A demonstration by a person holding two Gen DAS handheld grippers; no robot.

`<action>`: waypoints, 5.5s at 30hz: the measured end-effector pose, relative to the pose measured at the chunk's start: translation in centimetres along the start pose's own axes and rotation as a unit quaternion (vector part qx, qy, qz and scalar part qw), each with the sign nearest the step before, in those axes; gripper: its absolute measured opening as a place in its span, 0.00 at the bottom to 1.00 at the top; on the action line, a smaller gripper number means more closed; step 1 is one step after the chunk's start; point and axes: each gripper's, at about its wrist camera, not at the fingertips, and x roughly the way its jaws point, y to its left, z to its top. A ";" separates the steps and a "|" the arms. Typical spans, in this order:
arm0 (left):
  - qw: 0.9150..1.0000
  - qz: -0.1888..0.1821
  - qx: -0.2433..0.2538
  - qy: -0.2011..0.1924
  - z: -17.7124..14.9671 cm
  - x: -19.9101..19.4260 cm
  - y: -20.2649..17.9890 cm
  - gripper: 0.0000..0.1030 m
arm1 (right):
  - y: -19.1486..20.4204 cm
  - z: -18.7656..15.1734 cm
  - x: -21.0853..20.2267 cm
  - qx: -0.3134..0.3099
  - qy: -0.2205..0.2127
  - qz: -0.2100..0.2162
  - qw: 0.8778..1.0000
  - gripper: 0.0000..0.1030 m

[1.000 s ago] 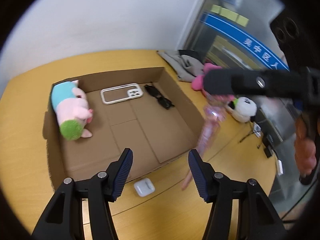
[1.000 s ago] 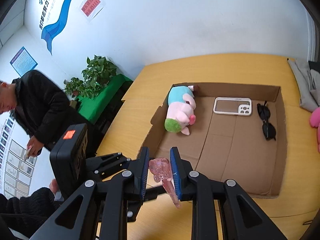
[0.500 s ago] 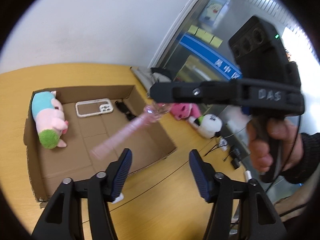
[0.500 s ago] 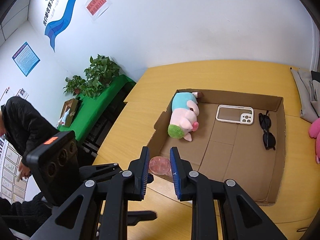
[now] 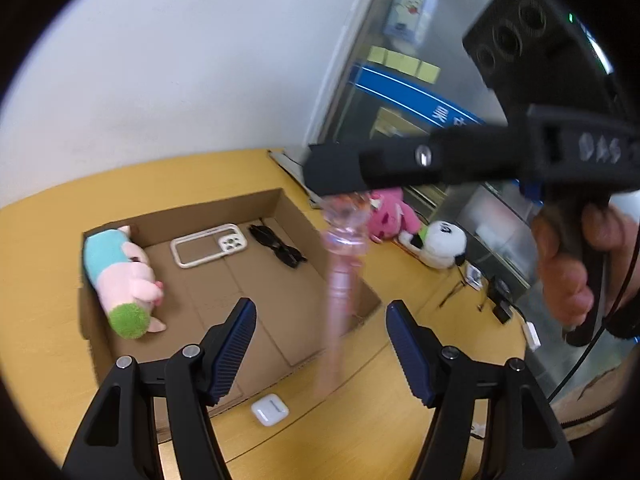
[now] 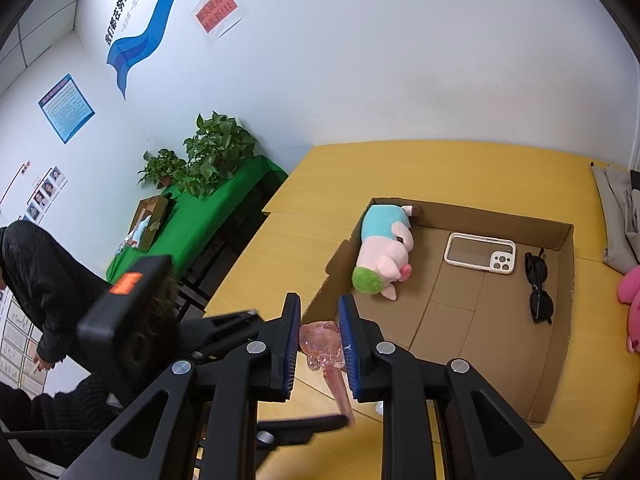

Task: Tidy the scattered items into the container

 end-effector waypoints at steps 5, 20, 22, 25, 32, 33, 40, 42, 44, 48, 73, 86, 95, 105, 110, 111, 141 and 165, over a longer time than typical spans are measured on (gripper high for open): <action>1.000 -0.011 -0.010 0.001 0.1 0.9 0.6 0.64 | 0.5 0.4 -0.8 -0.005 -0.004 0.003 1.000 0.07; 0.989 0.056 -0.133 0.017 -6.7 -2.7 6.1 0.61 | -7.9 -6.4 3.2 0.106 0.078 -0.047 0.990 0.70; 0.983 0.070 -0.164 0.033 -8.3 -3.0 7.8 0.61 | -10.2 -8.9 5.8 0.156 0.121 -0.048 0.979 0.70; 0.978 0.083 -0.184 0.043 -9.6 -3.5 9.1 0.61 | -11.0 -10.9 9.3 0.171 0.154 -0.048 0.972 0.70; 0.972 0.099 -0.183 0.106 -13.9 -3.5 9.6 0.60 | -6.2 -15.3 14.2 0.024 0.207 0.007 0.978 0.70; 0.970 0.096 -0.188 0.118 -15.0 -3.7 9.6 0.60 | -5.2 -16.6 14.8 -0.014 0.220 0.019 0.975 0.70; 0.953 0.081 -0.134 0.259 -23.5 -3.3 6.1 0.60 | 4.1 -25.6 19.2 -0.339 0.306 0.108 0.883 0.70; 0.948 0.085 -0.103 0.288 -25.2 -2.7 5.5 0.60 | 5.7 -27.1 20.3 -0.418 0.311 0.113 0.846 0.70; 0.948 0.083 -0.089 0.293 -26.0 -2.2 5.5 0.60 | 6.5 -28.1 21.4 -0.482 0.313 0.113 0.810 0.69; 0.952 0.078 -0.063 0.289 -26.3 -1.2 5.7 0.59 | 6.3 -28.6 23.6 -0.546 0.327 0.103 0.764 0.66; 0.944 0.074 0.051 0.316 -27.9 1.8 3.6 0.19 | -0.1 -31.4 21.6 -0.584 0.348 0.066 0.730 0.25; 0.929 0.040 0.119 0.348 -28.6 3.3 2.9 0.11 | -1.6 -32.1 20.5 -0.605 0.331 0.077 0.720 0.25; 0.943 0.056 0.142 0.294 -20.5 -1.5 3.6 0.10 | -2.9 -26.7 17.3 -0.608 0.291 0.055 0.737 0.25; 0.922 0.076 0.290 0.246 -1.1 2.6 4.3 0.10 | -1.7 -13.8 14.8 -0.584 0.221 -0.055 0.779 0.24; 0.907 0.063 0.333 0.252 5.8 7.8 6.3 0.11 | -4.4 -6.5 15.0 -0.564 0.219 -0.094 0.790 0.23; 0.904 0.061 0.338 0.255 6.1 8.3 6.4 0.10 | -5.5 -5.8 15.3 -0.559 0.221 -0.098 0.793 0.23; 0.848 0.024 0.335 0.410 1.7 29.1 15.3 0.11 | -21.9 -6.7 26.9 -0.485 0.297 -0.080 0.819 0.36; 0.970 0.218 -0.030 0.107 5.1 2.5 6.6 0.69 | -10.1 -5.9 6.1 0.029 0.093 -0.210 0.973 1.00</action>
